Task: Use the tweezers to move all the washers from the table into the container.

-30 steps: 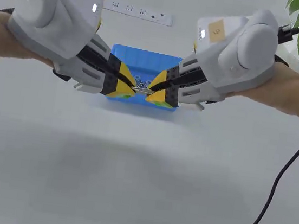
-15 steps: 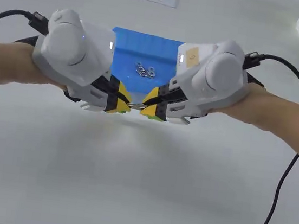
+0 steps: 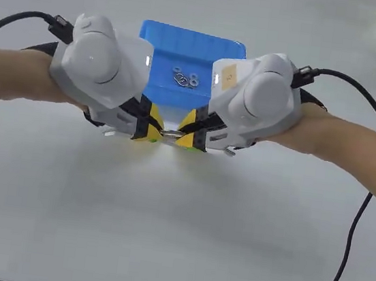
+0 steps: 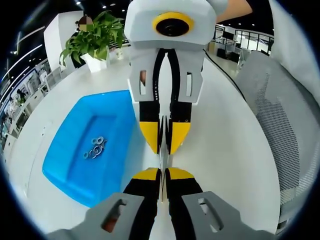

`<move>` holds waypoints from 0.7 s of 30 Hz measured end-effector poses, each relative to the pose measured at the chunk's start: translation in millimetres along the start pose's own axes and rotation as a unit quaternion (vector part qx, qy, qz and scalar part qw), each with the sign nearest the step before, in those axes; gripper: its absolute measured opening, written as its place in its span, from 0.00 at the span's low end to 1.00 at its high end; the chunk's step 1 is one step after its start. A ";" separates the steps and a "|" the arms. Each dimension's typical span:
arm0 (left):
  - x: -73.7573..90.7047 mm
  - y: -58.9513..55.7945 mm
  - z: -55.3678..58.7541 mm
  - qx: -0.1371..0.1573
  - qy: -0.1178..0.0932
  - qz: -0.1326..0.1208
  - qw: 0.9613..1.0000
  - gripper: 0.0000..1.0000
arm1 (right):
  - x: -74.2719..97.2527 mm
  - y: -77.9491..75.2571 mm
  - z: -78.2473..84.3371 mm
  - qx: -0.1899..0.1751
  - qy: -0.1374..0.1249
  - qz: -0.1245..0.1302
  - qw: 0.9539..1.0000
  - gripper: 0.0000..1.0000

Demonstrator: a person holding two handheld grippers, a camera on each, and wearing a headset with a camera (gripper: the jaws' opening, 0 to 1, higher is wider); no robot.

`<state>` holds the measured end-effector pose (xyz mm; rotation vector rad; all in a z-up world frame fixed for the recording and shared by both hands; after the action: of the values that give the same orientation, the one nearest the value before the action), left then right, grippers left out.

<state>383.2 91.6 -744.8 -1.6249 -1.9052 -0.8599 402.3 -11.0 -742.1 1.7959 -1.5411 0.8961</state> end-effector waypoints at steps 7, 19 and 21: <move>-1.1 -1.8 0.0 0.006 0.005 -0.002 1.000 0.09 | -1.1 -0.4 2.0 0.005 0.016 0.007 1.000 0.11; 22.3 -9.0 -1.7 0.047 -0.004 -0.031 0.998 0.23 | 19.7 5.6 -2.0 -0.054 -0.025 0.025 0.998 0.20; 31.8 -12.4 -4.5 0.062 -0.029 -0.050 0.996 0.28 | 32.3 8.7 -1.7 -0.074 -0.051 0.033 0.995 0.21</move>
<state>365.4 108.7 -720.9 -1.5070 -2.0524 -0.7244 396.6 -29.8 -714.9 1.7161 -1.6930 0.7108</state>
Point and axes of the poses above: the centre of the closed fingertips' face, and the gripper's own axes: x roughly backward along the fingers, y roughly to its left, z roughly out of its underside, the point moved 8 cm from there along x, roughly backward along the fingers, and after that the axes turned 9 degrees about -x, right-handed, at the moved point
